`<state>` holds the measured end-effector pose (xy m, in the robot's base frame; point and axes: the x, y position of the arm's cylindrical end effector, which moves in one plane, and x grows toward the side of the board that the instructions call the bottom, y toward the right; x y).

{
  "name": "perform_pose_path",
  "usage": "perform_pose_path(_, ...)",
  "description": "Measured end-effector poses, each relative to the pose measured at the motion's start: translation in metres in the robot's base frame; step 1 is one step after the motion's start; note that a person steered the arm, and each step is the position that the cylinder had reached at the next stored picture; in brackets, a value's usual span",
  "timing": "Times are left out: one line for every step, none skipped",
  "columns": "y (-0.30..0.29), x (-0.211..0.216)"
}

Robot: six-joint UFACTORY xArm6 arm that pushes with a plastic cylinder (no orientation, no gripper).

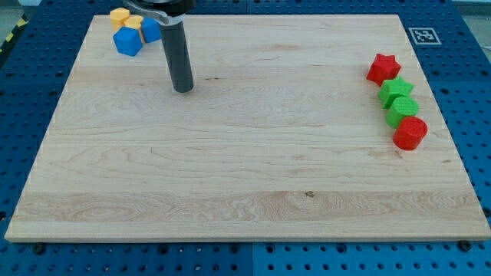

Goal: Point at the red circle

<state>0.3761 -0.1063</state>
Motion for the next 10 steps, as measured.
perform_pose_path(0.002, -0.018)
perform_pose_path(0.027, -0.047)
perform_pose_path(0.068, -0.07)
perform_pose_path(0.109, -0.062)
perform_pose_path(0.117, -0.044)
perform_pose_path(0.13, 0.021)
perform_pose_path(0.181, 0.109)
perform_pose_path(0.258, 0.179)
perform_pose_path(0.338, 0.192)
perform_pose_path(0.35, 0.189)
